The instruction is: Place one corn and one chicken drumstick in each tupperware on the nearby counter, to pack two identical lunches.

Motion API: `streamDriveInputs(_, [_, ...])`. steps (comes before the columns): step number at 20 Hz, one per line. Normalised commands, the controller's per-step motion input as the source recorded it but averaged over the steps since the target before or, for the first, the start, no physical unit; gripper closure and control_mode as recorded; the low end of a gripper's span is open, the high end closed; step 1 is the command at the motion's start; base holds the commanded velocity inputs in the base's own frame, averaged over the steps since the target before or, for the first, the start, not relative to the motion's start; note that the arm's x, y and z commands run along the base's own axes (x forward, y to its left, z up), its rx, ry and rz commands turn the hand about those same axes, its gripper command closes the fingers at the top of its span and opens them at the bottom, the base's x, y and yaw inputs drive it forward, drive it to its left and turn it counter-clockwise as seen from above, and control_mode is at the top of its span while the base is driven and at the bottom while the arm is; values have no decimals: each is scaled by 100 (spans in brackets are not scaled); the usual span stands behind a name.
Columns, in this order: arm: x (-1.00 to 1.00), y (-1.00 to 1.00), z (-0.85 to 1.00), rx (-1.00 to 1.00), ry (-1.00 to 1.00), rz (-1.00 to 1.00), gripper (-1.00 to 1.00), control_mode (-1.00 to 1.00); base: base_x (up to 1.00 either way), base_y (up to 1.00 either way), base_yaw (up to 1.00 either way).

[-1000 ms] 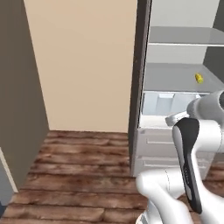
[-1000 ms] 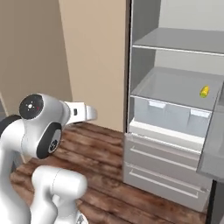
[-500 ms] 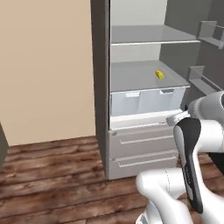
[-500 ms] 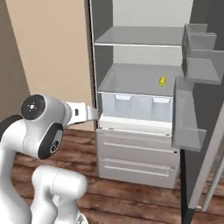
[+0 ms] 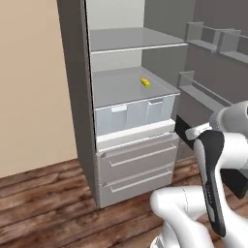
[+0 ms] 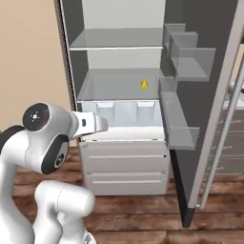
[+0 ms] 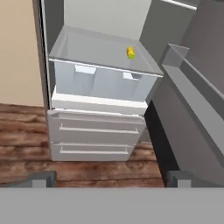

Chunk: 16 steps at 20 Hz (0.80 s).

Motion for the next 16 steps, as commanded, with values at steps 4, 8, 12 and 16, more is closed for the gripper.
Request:
streamDriveInputs(4, [0, 0, 0, 0, 0, 0, -100, 100, 56, 2, -8])
streamDriveInputs(8, [0, 0, 0, 0, 0, 0, -100, 100, 59, -2, -1])
streamDriveInputs(12, [0, 0, 0, 0, 0, 0, -100, 100, 64, 0, 0])
streamDriveInputs(16, [0, 0, 0, 0, 0, 0, -100, 100, 68, -23, 0])
